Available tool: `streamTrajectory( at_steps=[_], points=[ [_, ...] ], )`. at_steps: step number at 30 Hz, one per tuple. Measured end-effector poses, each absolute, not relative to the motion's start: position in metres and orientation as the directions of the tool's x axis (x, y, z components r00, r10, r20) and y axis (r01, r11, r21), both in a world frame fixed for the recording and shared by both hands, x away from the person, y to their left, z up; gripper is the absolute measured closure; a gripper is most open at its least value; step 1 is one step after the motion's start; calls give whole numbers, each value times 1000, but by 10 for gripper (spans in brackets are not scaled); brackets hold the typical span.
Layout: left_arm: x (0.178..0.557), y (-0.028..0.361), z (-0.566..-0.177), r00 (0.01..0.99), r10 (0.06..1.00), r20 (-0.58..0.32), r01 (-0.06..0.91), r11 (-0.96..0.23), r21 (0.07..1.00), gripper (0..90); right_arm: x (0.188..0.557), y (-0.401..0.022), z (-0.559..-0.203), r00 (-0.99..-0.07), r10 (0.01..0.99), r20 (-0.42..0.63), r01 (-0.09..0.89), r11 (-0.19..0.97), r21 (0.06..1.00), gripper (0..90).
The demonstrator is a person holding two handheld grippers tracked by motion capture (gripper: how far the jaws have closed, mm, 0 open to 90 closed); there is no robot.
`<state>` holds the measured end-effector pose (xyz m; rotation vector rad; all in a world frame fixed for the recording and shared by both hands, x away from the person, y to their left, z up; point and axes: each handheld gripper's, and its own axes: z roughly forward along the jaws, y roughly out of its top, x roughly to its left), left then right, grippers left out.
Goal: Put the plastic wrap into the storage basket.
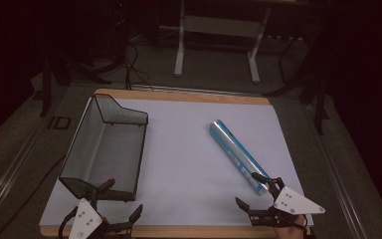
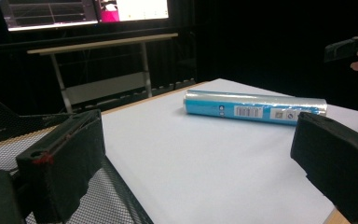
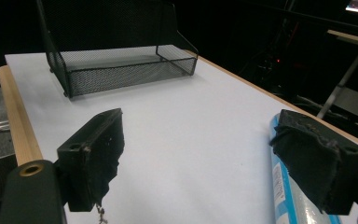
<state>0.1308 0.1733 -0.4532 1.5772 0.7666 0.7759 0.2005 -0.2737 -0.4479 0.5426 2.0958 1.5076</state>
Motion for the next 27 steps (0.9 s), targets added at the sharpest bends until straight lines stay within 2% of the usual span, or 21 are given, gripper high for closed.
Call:
streamTrajectory(
  at_steps=[2, 6, 21, 23, 27],
  points=[
    [130, 173, -453, 568, 820, 71, 57, -125, 991, 32, 200, -273, -448, -798, 581, -164, 30, 310, 950, 142],
    [130, 172, -454, 592, 803, 69, 58, -127, 990, 28, 198, -272, -446, -814, 571, -111, 97, 321, 942, 113],
    [129, 169, -455, 591, 804, 71, 63, -134, 989, 26, 192, -264, -433, -831, 549, -89, 114, 324, 939, 116],
    [130, 170, -455, 591, 804, 63, 67, -126, 990, 26, 194, -260, -434, -817, 563, -121, 116, 367, 923, 127],
    [130, 170, -455, 598, 800, 51, 68, -113, 991, 21, 195, -260, -430, -834, 543, -97, 133, 369, 920, 125]
  ],
)
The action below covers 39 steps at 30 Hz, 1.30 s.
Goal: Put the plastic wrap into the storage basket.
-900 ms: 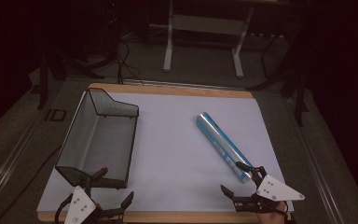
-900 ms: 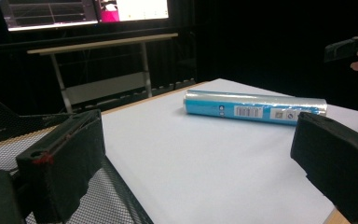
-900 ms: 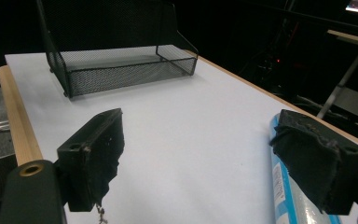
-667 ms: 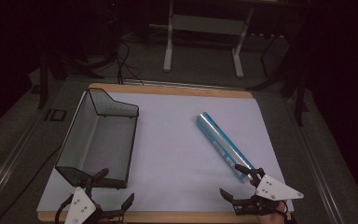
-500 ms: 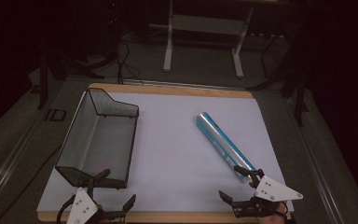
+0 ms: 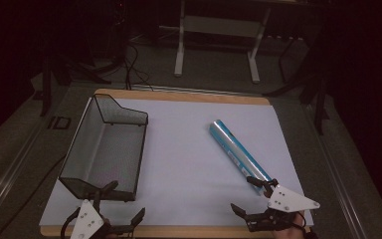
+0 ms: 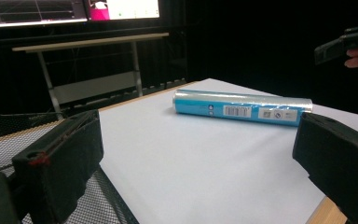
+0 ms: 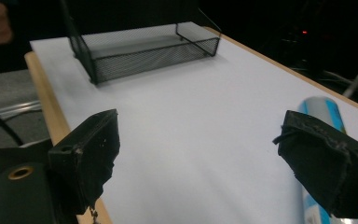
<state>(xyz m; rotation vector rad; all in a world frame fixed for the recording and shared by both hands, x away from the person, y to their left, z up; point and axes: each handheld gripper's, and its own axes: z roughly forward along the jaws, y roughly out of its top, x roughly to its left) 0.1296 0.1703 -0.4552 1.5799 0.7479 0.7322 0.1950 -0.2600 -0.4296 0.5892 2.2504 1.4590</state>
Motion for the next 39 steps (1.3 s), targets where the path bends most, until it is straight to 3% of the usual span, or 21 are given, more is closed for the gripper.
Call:
streamTrajectory(
  at_steps=[7, 15, 27, 39],
  points=[
    [130, 170, -455, 596, 801, 54, 62, -113, 992, 20, 205, -260, -410, -826, 541, -155, 75, 379, 922, 141],
    [130, 172, -455, 592, 805, 50, 66, -110, 992, 20, 228, -253, -398, -804, 568, -176, 75, 391, 918, 102],
    [130, 171, -455, 597, 800, 60, 62, -121, 991, 19, 268, -248, -392, -775, 614, -151, 125, 382, 916, 89],
    [130, 171, -455, 601, 797, 62, 62, -124, 990, 19, 311, -247, -408, -757, 635, -153, 201, 450, 870, 96]
  ],
)
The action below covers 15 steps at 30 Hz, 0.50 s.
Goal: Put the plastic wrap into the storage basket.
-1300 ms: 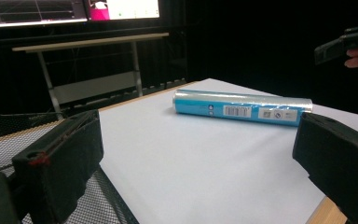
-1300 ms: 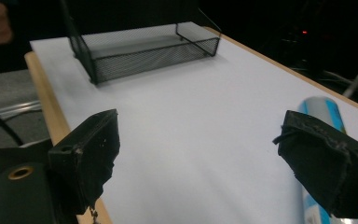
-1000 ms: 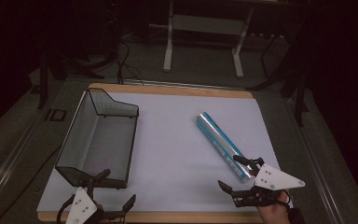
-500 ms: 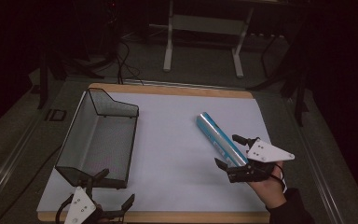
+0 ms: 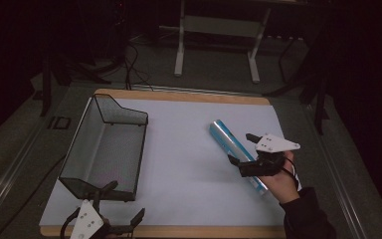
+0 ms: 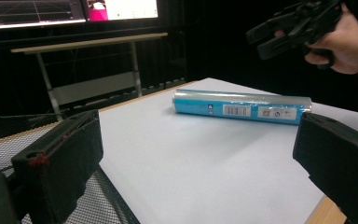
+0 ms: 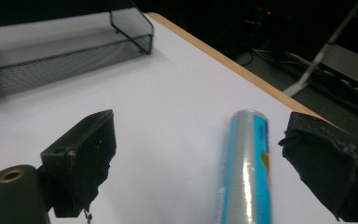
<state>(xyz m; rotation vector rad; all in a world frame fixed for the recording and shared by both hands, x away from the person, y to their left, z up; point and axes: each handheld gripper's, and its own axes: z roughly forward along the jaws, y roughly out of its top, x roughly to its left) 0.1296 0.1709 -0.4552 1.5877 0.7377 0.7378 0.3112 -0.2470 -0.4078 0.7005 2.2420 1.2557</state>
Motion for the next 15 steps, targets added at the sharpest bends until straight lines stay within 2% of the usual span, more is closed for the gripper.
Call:
streamTrajectory(
  at_steps=[15],
  points=[
    [130, 170, -456, 610, 790, 64, 65, -130, 989, 18, 363, -250, -441, -742, 664, -91, 360, 510, 781, 122]
  ],
)
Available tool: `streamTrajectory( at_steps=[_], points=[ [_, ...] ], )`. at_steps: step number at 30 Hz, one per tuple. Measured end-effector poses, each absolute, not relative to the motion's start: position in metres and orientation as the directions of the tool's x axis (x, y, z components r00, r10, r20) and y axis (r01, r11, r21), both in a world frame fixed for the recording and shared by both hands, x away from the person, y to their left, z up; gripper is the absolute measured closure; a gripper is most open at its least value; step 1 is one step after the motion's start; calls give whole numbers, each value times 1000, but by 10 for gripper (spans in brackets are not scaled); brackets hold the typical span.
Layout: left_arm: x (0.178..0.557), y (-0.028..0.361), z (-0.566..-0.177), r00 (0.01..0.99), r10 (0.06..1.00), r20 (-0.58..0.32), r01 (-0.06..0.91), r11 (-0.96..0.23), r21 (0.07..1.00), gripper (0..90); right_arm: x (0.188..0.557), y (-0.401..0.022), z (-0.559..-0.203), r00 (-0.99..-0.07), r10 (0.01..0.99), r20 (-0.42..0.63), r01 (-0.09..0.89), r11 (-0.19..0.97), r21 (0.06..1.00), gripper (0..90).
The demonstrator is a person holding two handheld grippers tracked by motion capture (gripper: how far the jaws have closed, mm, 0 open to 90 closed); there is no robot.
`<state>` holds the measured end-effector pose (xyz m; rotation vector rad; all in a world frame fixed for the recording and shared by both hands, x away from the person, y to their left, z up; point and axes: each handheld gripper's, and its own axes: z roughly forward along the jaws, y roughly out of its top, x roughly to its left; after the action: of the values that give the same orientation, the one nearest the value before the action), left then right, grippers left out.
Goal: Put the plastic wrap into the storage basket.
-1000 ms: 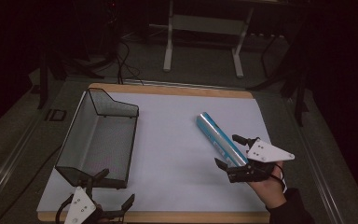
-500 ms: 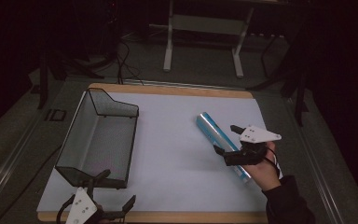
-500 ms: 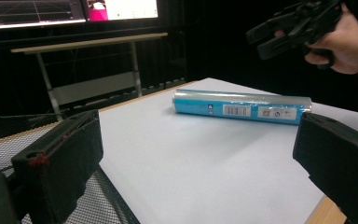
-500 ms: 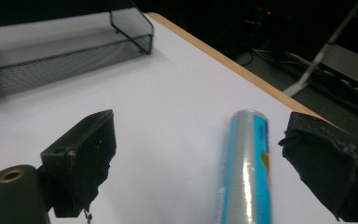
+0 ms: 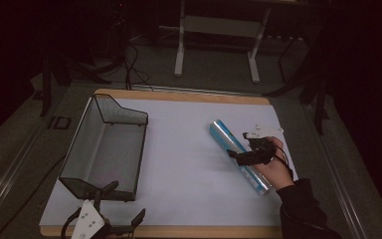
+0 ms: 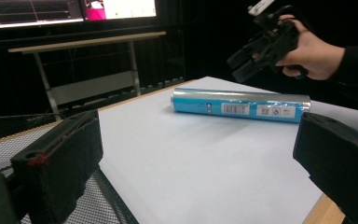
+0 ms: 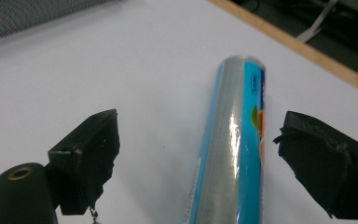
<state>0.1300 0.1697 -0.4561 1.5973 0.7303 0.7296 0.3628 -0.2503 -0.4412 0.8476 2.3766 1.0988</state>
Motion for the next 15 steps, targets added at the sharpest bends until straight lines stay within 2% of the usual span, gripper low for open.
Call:
streamTrajectory(
  at_steps=[13, 15],
  points=[
    [130, 169, -457, 613, 787, 71, 64, -139, 988, 18, 403, -249, -462, -723, 691, -12, 522, 557, 646, 139],
    [130, 170, -457, 615, 786, 71, 64, -139, 988, 18, 414, -247, -472, -701, 713, -5, 576, 572, 584, 147]
  ],
)
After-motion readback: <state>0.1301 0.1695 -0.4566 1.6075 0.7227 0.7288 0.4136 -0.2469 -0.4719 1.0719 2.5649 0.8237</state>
